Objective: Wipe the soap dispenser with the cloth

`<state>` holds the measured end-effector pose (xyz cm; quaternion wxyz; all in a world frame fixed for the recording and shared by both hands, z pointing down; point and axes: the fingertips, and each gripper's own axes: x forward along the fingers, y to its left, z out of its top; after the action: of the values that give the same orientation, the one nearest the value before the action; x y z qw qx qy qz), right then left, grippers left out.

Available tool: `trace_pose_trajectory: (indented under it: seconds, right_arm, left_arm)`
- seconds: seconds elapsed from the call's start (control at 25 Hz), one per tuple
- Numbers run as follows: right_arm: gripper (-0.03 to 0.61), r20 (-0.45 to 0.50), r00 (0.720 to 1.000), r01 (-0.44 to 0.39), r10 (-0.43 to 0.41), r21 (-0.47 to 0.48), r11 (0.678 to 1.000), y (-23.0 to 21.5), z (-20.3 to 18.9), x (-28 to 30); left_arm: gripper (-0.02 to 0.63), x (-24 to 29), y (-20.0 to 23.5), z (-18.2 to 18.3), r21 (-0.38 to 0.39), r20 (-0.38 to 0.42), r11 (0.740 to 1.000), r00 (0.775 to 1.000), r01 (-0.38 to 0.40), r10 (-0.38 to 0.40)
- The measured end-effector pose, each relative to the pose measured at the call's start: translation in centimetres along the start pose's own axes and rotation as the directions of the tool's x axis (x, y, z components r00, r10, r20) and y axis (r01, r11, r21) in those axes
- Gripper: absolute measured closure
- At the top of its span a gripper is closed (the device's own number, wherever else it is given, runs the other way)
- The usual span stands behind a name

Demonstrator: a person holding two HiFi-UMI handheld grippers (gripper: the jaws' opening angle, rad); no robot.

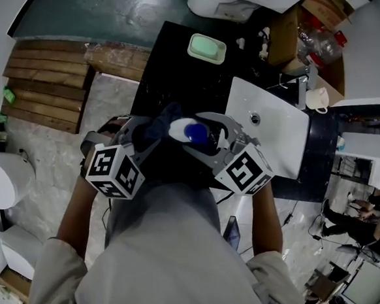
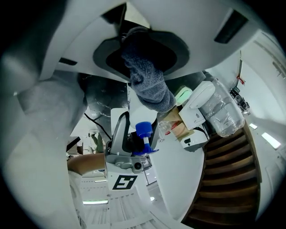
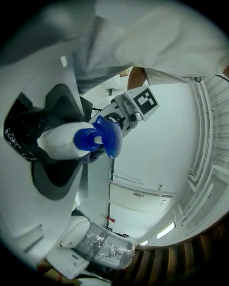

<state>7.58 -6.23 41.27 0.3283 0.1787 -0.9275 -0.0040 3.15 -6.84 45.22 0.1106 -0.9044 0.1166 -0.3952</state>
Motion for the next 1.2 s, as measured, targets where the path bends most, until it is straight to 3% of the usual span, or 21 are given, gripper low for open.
trace_pose_trajectory:
  seconds: [0.64, 0.84, 1.04, 1.2]
  right_arm:
    - [0.324, 0.015, 1.000, -0.006, 0.005, 0.032, 0.999, -0.2, 0.1, 0.1]
    - [0.324, 0.039, 0.998, 0.039, -0.045, 0.155, 0.987, -1.3, 0.0, 0.3]
    - [0.325, 0.087, 0.987, 0.101, -0.135, 0.316, 0.943, -3.3, -0.3, -0.1]
    - [0.325, 0.093, 0.984, 0.114, -0.152, 0.333, 0.936, -3.6, -0.4, -0.1]
  left_arm:
    - [0.505, 2.1, -1.8, -1.6, -0.044, -0.024, 0.997, 0.997, 0.070, -0.071]
    - [0.505, 2.8, -2.8, -2.4, -0.038, -0.045, 0.995, 0.995, 0.093, -0.094]
    - [0.506, 3.0, -3.8, -2.1, -0.029, -0.037, 0.993, 0.993, 0.112, -0.113]
    - [0.505, 3.0, -4.4, -1.6, -0.011, -0.025, 0.993, 0.992, 0.121, -0.122]
